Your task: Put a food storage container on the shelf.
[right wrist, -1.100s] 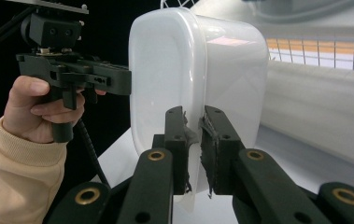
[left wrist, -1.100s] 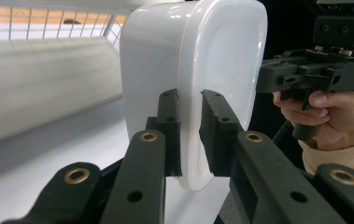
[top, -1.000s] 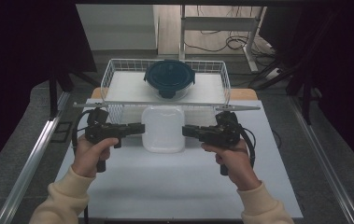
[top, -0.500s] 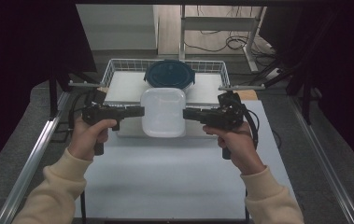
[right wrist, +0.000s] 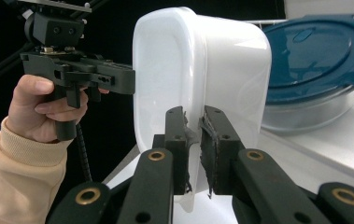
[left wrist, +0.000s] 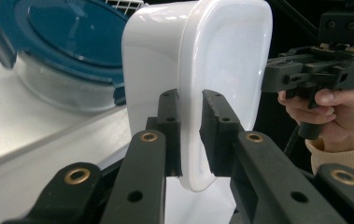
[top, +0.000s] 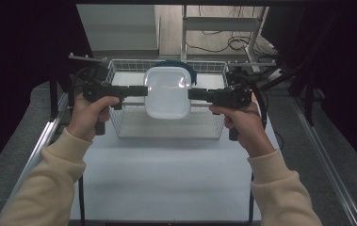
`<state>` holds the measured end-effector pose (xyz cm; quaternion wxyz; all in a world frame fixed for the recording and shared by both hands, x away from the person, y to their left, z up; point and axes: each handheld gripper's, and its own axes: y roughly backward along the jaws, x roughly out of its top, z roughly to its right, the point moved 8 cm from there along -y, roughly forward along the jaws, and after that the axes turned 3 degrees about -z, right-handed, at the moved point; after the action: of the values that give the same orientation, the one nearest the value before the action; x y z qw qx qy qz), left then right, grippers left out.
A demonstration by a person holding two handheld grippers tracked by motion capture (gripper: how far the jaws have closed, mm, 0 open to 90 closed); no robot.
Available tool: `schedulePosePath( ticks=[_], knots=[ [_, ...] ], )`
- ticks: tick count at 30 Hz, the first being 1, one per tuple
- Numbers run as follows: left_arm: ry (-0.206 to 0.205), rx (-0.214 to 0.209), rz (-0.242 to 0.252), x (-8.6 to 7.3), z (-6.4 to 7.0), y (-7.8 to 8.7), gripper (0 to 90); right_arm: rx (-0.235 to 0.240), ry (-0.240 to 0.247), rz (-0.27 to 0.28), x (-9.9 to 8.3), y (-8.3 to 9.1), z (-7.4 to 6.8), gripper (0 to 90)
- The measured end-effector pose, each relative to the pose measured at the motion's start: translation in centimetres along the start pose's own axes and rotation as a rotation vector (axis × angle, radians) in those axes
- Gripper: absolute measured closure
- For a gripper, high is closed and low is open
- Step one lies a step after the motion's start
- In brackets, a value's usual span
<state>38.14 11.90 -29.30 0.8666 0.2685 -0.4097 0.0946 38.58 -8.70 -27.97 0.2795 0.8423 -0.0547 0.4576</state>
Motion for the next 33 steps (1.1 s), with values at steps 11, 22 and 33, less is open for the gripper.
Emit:
schedulePosePath(
  ticks=[11,22,33],
  knots=[
    [0.017,-0.012,-0.006,2.5,-0.5,-0.2,78.5,0.003,-0.016,-0.005,2.3,0.1,1.2,80.7],
    [0.037,-0.009,0.003,5.1,-1.4,0.0,78.5,0.012,-0.032,-0.005,4.9,-0.5,1.8,80.6],
    [0.058,0.002,-0.005,6.6,-2.6,-0.4,78.6,0.010,-0.066,-0.020,6.4,-1.3,3.1,80.4]
  ],
)
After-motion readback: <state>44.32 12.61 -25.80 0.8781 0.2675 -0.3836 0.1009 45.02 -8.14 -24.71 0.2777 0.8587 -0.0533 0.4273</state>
